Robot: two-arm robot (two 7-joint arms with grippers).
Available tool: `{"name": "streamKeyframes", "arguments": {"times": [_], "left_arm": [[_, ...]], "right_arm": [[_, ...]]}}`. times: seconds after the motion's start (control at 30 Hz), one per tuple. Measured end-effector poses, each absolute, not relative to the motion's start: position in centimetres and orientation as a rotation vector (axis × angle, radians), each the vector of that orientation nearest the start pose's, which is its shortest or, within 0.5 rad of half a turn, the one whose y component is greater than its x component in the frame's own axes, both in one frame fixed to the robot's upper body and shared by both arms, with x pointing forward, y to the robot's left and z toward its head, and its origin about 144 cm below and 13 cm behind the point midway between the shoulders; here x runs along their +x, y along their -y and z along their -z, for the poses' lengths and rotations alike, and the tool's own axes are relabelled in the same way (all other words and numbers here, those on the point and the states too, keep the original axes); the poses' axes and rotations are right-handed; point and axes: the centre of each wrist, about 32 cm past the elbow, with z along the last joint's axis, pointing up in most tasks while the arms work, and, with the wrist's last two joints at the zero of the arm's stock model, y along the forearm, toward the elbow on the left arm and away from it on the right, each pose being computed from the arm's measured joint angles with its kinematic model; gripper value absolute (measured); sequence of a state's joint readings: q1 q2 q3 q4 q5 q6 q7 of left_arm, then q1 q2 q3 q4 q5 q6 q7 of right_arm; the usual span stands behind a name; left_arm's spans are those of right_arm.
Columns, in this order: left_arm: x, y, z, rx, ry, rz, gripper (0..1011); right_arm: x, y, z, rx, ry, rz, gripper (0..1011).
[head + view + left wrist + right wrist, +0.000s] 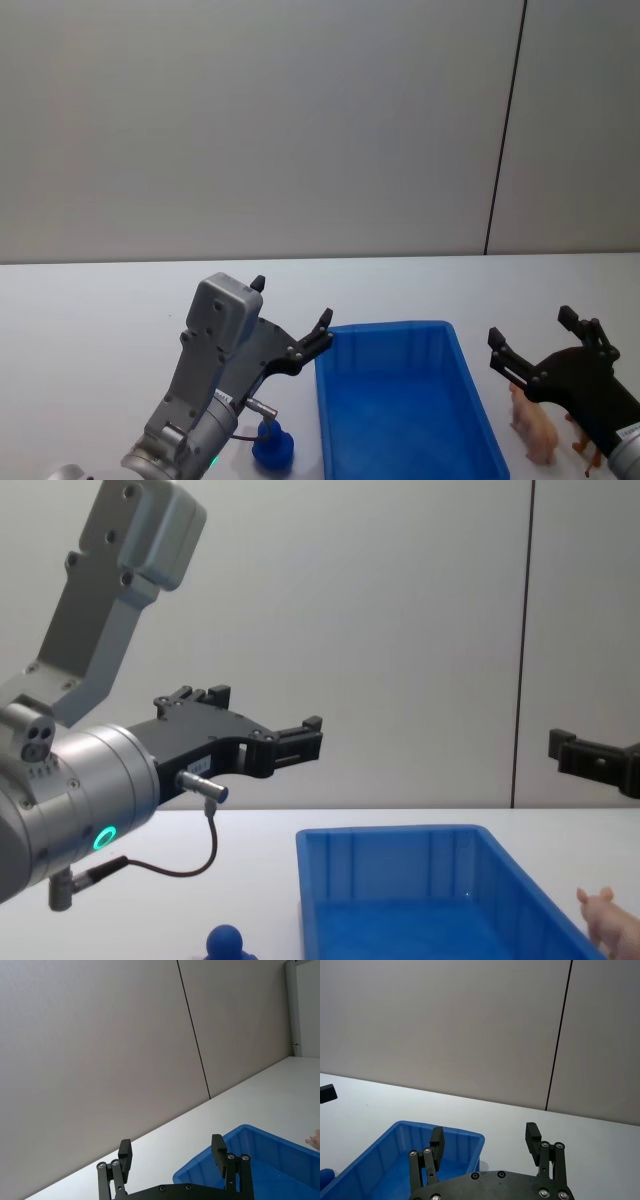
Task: Pick up the two dolls from the table and place them into the box.
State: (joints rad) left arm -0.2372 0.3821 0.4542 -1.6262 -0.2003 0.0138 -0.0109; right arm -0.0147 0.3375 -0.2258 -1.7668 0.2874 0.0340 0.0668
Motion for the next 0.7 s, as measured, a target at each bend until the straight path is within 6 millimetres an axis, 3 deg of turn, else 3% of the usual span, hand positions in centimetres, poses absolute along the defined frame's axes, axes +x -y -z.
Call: {"name": "streamKeyframes", "arguments": {"times": [0.7], "left_arm": [[49.20,-19.84,-120.44,0.061,0.268,-1.124,1001]], "right_arm": [[44.33,23.71,-118.87,0.026,0.075,1.229,1001]]}}
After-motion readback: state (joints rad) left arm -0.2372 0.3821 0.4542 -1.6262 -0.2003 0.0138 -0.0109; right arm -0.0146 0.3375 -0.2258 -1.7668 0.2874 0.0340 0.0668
